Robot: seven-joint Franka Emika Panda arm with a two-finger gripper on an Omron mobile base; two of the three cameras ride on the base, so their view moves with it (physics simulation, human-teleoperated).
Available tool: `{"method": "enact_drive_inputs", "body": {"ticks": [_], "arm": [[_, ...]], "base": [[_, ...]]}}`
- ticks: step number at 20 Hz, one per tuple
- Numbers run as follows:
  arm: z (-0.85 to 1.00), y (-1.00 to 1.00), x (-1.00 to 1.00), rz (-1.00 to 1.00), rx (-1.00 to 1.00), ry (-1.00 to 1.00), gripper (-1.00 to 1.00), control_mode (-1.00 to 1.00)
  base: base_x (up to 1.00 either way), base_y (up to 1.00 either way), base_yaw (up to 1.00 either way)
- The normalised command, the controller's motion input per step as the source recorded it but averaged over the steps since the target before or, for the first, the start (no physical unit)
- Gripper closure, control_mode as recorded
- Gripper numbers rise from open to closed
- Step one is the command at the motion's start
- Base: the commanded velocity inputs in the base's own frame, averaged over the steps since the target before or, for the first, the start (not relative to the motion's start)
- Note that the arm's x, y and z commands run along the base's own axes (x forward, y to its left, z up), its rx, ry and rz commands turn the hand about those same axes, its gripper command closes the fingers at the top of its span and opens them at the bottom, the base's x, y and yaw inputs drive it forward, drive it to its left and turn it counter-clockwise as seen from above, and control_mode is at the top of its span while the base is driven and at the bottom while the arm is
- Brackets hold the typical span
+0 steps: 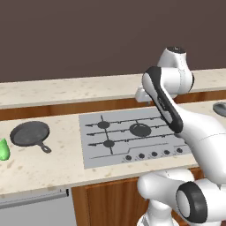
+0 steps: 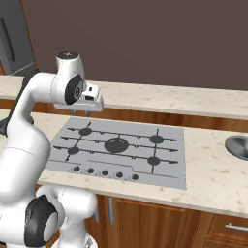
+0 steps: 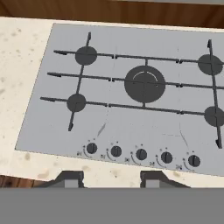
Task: Place both pans onto different burners. Then place the corn and the fish on different pans.
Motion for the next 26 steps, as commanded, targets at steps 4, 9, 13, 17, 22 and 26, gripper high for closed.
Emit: {"method": "enact_drive_inputs", "body": {"ticks": [4, 9, 13, 17, 22, 26], "arm": [[0.0, 0.15, 0.0, 0.0, 0.0, -0.02, -1.0, -1.0], [0.0, 0.84, 0.0, -0.02, -0.01, 0.0, -1.0, -1.0], [0.0, 0.83, 0.0, 0.0, 0.0, 0.0, -1.0, -1.0], [0.0, 0.65, 0.0, 0.0, 0.03, 0.05, -1.0, -1.0], [0.0, 0.55, 0.0, 0.0, 0.0, 0.12, -1.0, -1.0], [0.0, 0.49, 0.0, 0.0, 0.0, 0.1, -1.0, -1.0]], "base": [[0.0, 0.0, 0.0], [0.0, 0.0, 0.0], [0.0, 0.0, 0.0], [0.0, 0.0, 0.0], [0.0, 0.0, 0.0], [0.0, 0.0, 0.0]]}}
